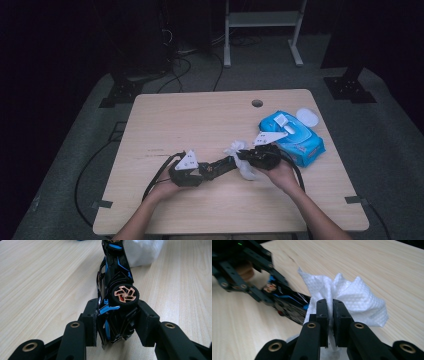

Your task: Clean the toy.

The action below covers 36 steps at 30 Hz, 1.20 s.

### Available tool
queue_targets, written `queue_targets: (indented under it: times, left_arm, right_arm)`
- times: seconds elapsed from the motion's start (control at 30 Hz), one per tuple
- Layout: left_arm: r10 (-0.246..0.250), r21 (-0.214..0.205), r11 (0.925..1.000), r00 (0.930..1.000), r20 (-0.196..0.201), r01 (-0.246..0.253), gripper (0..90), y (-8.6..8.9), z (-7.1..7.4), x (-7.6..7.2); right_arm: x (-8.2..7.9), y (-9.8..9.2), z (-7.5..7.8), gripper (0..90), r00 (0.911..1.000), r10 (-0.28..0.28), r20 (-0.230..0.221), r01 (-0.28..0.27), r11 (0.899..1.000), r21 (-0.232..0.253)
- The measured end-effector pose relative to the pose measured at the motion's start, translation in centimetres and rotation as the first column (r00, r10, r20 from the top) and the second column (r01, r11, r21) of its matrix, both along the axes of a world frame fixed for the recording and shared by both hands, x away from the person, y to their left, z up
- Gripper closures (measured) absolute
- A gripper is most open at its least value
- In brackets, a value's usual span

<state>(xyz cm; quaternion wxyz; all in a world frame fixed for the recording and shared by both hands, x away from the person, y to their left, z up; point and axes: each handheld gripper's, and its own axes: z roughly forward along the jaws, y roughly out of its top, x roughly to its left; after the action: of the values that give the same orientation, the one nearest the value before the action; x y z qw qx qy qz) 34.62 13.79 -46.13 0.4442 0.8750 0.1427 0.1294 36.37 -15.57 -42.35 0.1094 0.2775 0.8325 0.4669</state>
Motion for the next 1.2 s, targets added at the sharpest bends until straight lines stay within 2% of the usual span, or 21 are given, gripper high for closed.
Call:
queue_targets:
  times: [0.13,0.17,0.2,0.3,0.37,0.5,0.63,0.73,0.9,1.0,1.2]
  left_arm:
    - [0.005,0.006,1.0000,1.0000,-0.001,-0.005,58.0,0.4,0.1,0.0]
    - [0.005,0.001,1.0000,1.0000,-0.001,-0.005,58.0,0.5,0.1,0.0]
    - [0.004,0.002,1.0000,1.0000,0.000,-0.004,58.0,0.6,0.1,0.0]
    - [0.006,0.005,1.0000,1.0000,-0.005,-0.006,58.0,0.8,0.1,0.0]
    - [0.007,0.003,1.0000,1.0000,-0.006,-0.007,57.9,1.0,0.1,0.1]
    - [0.009,0.003,1.0000,0.9999,-0.007,-0.009,57.8,1.0,0.1,0.0]
    - [0.005,-0.005,1.0000,0.9999,-0.014,-0.005,55.5,0.9,0.3,0.1]
    - [0.004,0.005,1.0000,0.9999,-0.017,-0.004,50.1,0.6,0.4,0.1]
    - [0.010,0.026,0.9996,0.9997,-0.023,-0.009,46.9,0.6,0.2,0.2]
    - [0.019,0.023,0.9995,0.9996,-0.019,-0.019,47.0,0.7,0.3,0.2]
    - [0.036,0.037,0.9987,0.9992,-0.018,-0.035,54.9,1.2,0.4,0.4]
  right_arm:
    - [0.0,0.8,-0.4,83.4,0.9997,0.024,0.000,-0.024,1.000,-0.018]
    - [0.1,0.6,-0.5,83.5,0.9996,0.026,-0.008,-0.026,1.000,-0.001]
    - [0.2,0.4,-0.6,83.5,0.9997,0.021,-0.013,-0.021,1.000,0.014]
    - [0.2,-0.1,-0.4,83.4,1.0000,-0.004,0.001,0.004,1.000,-0.003]
    - [0.4,-0.7,-0.5,83.4,0.9997,-0.022,-0.009,0.022,1.000,-0.011]
    - [0.6,-1.1,-0.7,83.4,0.9992,-0.030,-0.025,0.031,1.000,0.007]
    - [0.7,-0.5,-0.8,83.4,0.9994,-0.019,-0.030,0.020,1.000,0.018]
    - [0.7,0.0,-0.8,83.4,0.9994,0.000,-0.034,0.001,1.000,0.023]
    - [0.2,1.4,-0.9,83.4,0.9988,0.034,-0.036,-0.033,0.999,0.028]
    - [0.0,2.3,-0.9,83.4,0.9979,0.057,-0.032,-0.056,0.998,0.025]
    - [0.0,3.5,-0.9,83.4,0.9958,0.088,-0.026,-0.087,0.996,0.027]
